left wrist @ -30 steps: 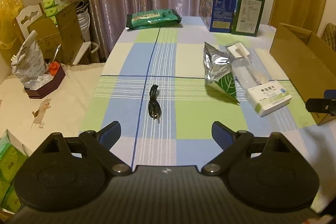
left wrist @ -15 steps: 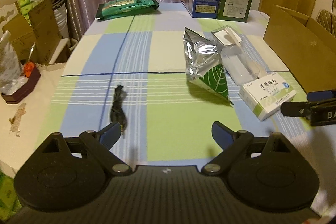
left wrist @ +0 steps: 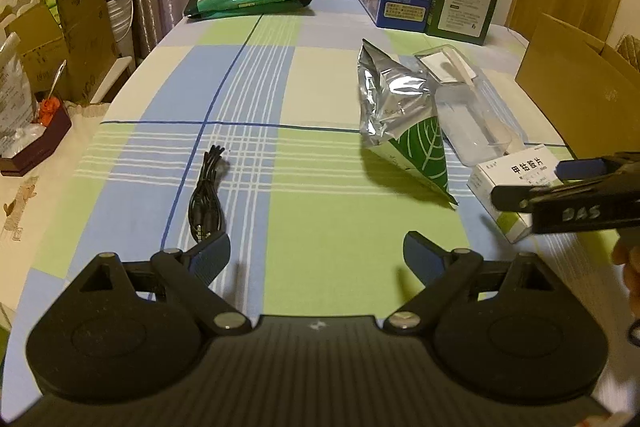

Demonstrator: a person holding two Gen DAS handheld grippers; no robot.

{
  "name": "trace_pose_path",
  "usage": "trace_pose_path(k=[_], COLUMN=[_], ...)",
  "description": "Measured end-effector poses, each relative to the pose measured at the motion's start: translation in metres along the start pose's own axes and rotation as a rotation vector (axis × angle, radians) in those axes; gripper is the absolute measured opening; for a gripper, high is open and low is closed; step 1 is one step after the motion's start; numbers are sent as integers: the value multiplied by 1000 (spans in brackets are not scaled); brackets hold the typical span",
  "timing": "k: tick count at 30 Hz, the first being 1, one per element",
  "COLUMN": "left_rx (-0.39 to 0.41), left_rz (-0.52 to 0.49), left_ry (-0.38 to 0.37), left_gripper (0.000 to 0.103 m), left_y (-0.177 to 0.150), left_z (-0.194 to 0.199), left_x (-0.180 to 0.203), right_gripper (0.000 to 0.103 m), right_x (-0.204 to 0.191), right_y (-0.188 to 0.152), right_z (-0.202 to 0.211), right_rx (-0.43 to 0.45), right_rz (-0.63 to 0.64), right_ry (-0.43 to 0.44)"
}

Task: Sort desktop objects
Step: 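Grasp the black cable with the left tool while the right tool grasps the white tablet box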

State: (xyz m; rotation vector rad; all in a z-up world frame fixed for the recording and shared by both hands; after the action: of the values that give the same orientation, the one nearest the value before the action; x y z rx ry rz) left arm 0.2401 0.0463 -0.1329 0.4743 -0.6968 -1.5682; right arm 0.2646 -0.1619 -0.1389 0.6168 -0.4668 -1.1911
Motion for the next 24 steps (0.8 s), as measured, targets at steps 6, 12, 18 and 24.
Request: trace_pose_path(k=[6,12,18,24], left_rx=[1,4,7,16], left_rz=[16,-13,-13,2], left_ry=[-23,-33,-53,-62], left_gripper=[91,91,91,91], left_y=[-2,-3,-3,-2], left_z=[-2,0,0,1], left_x=[1,9,12,11], right_gripper=[97,92,92,101], right_x=[-3,1,17,24], right_y=[-9,-22,-36,-34], right_z=[-4,6,24,47], right_rx=[-16,-21,-75,-12], right_rz=[105,133,35,-234], right_ry=[-55,-76,-103,-58])
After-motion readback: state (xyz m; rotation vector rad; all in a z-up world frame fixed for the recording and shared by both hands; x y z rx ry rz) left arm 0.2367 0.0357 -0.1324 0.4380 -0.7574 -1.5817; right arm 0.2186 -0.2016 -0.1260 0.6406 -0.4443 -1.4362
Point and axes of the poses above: each gripper's, at about its wrist camera, not at the fingertips, and z roughly against the way its jaws point, x to its right, y to its top, the point moved 2 cm from there along -z, roughly the way its jaws point, and after that the axes turned 3 degrees about -y, right-handed, at the moved point
